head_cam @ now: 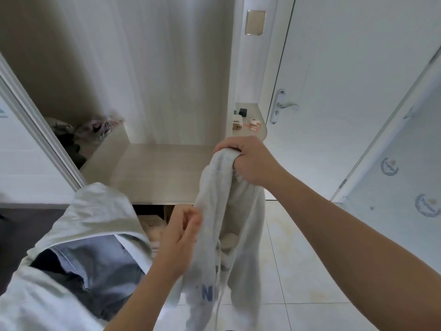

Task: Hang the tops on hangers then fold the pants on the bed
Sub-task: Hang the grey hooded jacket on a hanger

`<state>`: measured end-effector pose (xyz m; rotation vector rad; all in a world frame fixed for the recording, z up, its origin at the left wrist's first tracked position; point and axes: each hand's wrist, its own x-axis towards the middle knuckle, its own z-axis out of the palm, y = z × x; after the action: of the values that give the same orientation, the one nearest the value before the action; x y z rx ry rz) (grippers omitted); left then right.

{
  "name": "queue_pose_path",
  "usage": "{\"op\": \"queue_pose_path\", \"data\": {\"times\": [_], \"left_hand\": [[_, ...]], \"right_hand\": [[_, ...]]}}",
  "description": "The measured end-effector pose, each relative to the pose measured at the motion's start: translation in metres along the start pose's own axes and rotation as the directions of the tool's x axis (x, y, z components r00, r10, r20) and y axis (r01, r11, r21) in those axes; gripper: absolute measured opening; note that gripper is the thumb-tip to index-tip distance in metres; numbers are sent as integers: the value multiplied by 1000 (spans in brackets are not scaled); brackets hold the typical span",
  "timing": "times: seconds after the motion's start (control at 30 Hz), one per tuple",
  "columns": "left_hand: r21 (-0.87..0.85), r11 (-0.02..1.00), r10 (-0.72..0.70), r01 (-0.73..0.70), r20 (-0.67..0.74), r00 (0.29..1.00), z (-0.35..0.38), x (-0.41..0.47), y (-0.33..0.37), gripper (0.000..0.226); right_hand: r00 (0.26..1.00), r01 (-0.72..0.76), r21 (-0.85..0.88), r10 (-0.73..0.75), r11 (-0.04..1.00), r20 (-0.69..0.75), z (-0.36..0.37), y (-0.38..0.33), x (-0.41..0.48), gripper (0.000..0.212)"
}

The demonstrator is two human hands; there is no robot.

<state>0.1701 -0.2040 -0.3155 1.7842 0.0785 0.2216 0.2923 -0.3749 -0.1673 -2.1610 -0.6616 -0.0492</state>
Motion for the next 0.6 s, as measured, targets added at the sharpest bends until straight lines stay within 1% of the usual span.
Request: {"op": "queue_pose_path", "data": {"times": [0.03,0.07,0.1,0.13,0.17,0.23,0.27,0.3,0.4,0.43,0.5,0.53,0.6], "left_hand": [[95,995,-30,25,51,998,2,0,-2,37],[171,984,-70,55,82,994,6,1,-3,57],[238,968,-103,81,84,991,11,3,-5,73],[285,954,-120,96,66,991,18,4,-6,81],[317,942,-130,112,37,991,24,7,-5,83],[335,930,-153,153,-28,988,37,15,-3,82],[335,928,-150,164,-66,986,44,20,-1,77],[325,931,-140,165,-100,985,50,26,0,67],[297,951,-44,89,-153,987,60,40,7,16],[276,958,-32,72,-147,989,60,42,10,14],[231,972,-19,42,-101,995,55,43,7,31],[206,978,-15,29,-70,997,52,40,6,34],[155,988,-16,22,-42,999,49,34,5,35]], "right_hand": [[1000,-1,25,1,1000,-1,3,-2,0,56],[1000,2,46,-2,999,-2,4,-5,2,56],[1000,6,65,-5,998,-8,4,-9,3,55],[1000,11,82,-10,997,-21,3,-13,4,53],[999,20,100,-16,995,-39,2,-18,6,51],[996,39,129,-29,991,-83,0,-26,7,46],[994,46,138,-31,989,-103,-1,-29,8,45],[992,50,148,-32,988,-119,-2,-33,9,44],[986,56,172,-27,983,-164,-8,-37,14,42],[983,46,172,-14,984,-185,-12,-36,16,38],[974,22,163,16,986,-228,-23,-31,22,29],[970,7,158,32,987,-243,-29,-27,26,27],[966,-29,146,65,989,-250,-41,-19,33,29]]}}
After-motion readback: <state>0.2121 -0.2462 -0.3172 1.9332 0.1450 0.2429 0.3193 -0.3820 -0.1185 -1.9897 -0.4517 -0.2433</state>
